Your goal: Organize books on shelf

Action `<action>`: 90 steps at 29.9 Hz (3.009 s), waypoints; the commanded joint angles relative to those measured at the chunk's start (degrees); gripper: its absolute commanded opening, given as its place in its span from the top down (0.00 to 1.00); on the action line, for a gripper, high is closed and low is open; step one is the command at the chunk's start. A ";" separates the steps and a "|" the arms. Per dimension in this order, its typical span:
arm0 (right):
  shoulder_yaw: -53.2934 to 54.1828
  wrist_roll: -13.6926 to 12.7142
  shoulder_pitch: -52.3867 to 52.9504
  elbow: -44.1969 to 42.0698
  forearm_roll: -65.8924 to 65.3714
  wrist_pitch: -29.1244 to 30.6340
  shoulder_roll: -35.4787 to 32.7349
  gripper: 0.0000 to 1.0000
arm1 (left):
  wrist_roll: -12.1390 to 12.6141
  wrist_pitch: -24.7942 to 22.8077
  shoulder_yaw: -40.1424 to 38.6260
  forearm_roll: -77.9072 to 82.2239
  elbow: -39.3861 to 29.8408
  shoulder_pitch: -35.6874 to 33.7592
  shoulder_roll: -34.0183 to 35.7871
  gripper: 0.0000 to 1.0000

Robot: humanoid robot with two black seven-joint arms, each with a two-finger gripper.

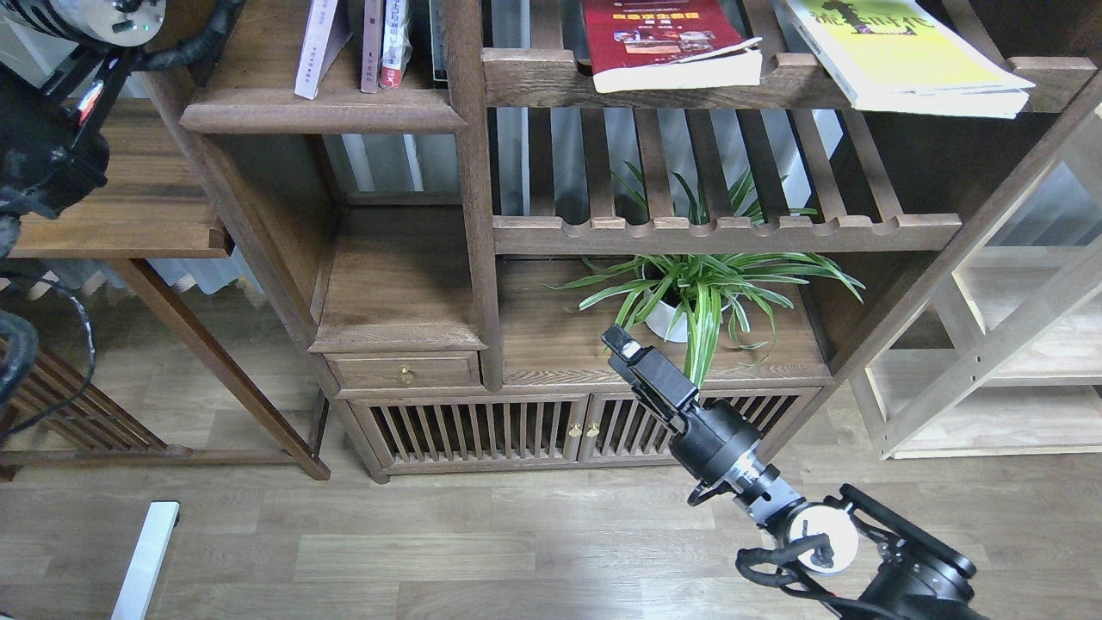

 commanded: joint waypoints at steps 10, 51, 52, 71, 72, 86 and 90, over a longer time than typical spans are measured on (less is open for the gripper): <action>8.43 0.02 -0.21 0.49 -0.44 0.00 -2.84 0.05 | -0.57 -8.29 -5.18 -3.84 -13.13 8.76 8.25 0.20; 33.40 0.46 4.88 0.58 11.86 0.00 -3.80 0.06 | 4.71 -30.76 -4.84 -14.57 -24.83 33.64 -13.54 0.05; 33.66 0.46 4.88 0.58 12.38 0.00 -4.41 0.06 | 4.79 -30.76 -4.49 -14.30 -24.83 33.90 -13.63 0.05; 33.49 0.02 9.01 0.41 22.14 -8.31 -10.75 0.12 | 6.46 -30.76 0.09 -10.87 -24.83 37.86 -13.72 0.05; 33.40 -0.06 9.19 0.41 22.32 -8.83 -10.75 0.13 | 6.55 -30.76 0.09 -10.87 -24.83 37.86 -13.72 0.05; 33.05 -0.33 13.41 0.41 24.69 -20.08 -10.75 0.18 | 6.73 -30.76 -0.53 -10.87 -24.92 37.86 -13.28 0.05; 33.05 -0.68 13.93 0.41 24.69 -22.72 -10.75 0.21 | 6.82 -30.76 -0.97 -10.87 -24.92 37.86 -13.19 0.05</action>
